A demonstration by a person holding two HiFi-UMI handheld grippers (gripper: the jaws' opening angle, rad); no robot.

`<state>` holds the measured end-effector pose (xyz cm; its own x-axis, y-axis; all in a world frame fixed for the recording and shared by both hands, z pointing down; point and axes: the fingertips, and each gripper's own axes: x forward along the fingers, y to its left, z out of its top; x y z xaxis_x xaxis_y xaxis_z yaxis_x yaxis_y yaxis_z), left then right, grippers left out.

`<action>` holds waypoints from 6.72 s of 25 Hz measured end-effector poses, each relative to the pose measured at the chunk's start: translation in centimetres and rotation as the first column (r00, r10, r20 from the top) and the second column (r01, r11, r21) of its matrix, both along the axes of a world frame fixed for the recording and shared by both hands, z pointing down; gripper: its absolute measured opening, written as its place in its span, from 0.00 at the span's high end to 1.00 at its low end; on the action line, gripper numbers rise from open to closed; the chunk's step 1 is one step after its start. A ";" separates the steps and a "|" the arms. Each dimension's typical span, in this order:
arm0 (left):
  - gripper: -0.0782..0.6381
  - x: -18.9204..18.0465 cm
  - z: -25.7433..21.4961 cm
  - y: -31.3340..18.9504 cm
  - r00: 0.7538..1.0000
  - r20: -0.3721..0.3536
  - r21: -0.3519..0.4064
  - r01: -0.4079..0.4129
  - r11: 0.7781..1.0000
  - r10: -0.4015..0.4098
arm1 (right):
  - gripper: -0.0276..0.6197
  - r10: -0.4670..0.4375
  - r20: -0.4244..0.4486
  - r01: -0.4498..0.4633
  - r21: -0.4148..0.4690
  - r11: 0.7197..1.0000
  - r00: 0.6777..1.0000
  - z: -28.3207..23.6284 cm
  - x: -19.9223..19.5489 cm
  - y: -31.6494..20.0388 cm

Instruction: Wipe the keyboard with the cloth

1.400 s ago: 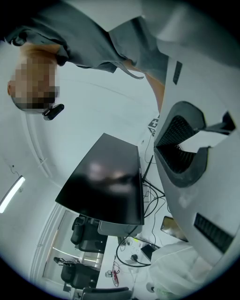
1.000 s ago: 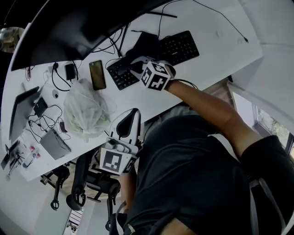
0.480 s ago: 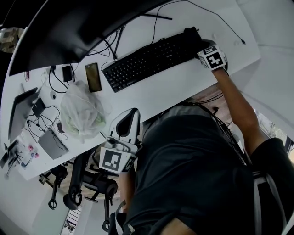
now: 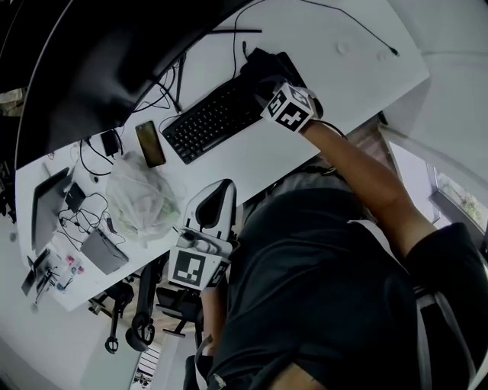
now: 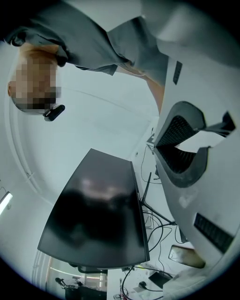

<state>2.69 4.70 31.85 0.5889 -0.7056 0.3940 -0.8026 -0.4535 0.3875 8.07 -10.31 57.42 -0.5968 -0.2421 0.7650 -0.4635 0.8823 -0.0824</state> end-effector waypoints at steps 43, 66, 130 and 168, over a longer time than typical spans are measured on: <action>0.89 -16.3 2.0 9.0 0.984 -0.052 -0.047 0.167 0.985 -0.170 | 0.88 -0.393 0.023 0.393 -0.008 0.919 0.919 0.5 -27.8 15.7; 0.89 -8.9 1.3 4.1 0.990 -0.036 -0.040 0.138 0.990 -0.140 | 0.89 -0.248 0.010 0.248 -0.034 0.968 0.969 0.8 -13.3 8.2; 0.89 -20.7 2.0 7.3 0.963 0.014 0.033 0.270 0.962 -0.271 | 0.89 -0.309 0.041 0.311 -0.181 0.933 0.950 0.7 -23.4 13.7; 0.89 -12.8 1.9 2.2 0.989 0.030 0.028 0.142 0.989 -0.143 | 0.88 0.138 -0.105 -0.138 0.006 0.990 0.985 0.0 5.0 1.1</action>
